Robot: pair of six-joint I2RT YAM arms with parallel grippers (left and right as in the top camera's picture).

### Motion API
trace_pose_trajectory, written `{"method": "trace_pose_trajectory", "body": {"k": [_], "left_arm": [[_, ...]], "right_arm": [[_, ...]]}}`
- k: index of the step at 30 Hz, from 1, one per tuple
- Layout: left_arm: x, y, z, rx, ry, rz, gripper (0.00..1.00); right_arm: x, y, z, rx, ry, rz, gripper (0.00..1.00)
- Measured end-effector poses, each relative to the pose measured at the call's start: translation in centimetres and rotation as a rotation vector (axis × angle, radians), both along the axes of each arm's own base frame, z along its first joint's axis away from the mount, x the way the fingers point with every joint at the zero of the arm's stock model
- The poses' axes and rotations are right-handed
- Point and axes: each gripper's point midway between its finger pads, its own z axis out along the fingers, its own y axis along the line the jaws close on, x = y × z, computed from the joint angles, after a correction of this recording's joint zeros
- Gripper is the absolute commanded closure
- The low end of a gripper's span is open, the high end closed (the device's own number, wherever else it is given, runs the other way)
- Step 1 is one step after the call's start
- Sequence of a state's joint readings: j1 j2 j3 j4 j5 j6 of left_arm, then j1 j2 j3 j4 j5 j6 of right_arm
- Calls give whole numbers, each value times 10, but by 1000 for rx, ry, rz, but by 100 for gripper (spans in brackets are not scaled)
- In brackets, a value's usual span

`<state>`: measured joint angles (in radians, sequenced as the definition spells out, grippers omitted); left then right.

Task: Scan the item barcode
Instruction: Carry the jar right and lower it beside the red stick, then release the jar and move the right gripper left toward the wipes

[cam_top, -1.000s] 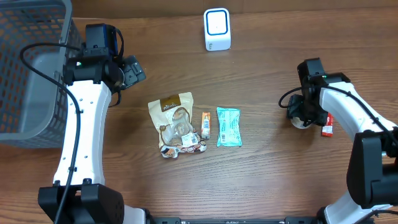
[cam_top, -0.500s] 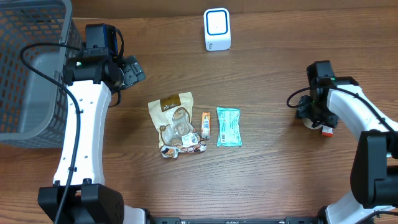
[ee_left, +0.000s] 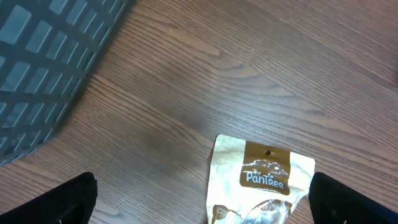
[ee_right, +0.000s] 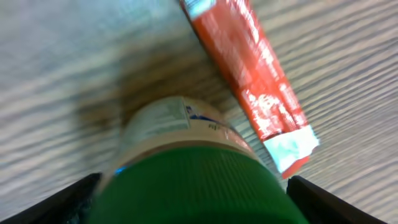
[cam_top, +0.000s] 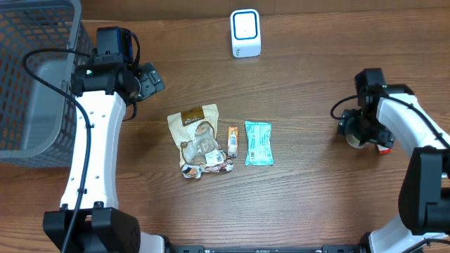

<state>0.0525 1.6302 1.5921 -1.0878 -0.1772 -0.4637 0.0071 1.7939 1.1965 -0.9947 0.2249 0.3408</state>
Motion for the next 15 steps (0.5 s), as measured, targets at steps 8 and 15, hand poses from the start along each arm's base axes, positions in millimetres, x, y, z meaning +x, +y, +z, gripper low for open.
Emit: {"method": "trace_pose_trajectory", "body": {"k": [8, 15], "left_arm": [[0, 0, 0, 0, 0, 0, 0], [0, 0, 0, 0, 0, 0, 0]], "right_arm": [[31, 25, 69, 145, -204, 29, 6], [29, 58, 75, 292, -208, 101, 14]]}}
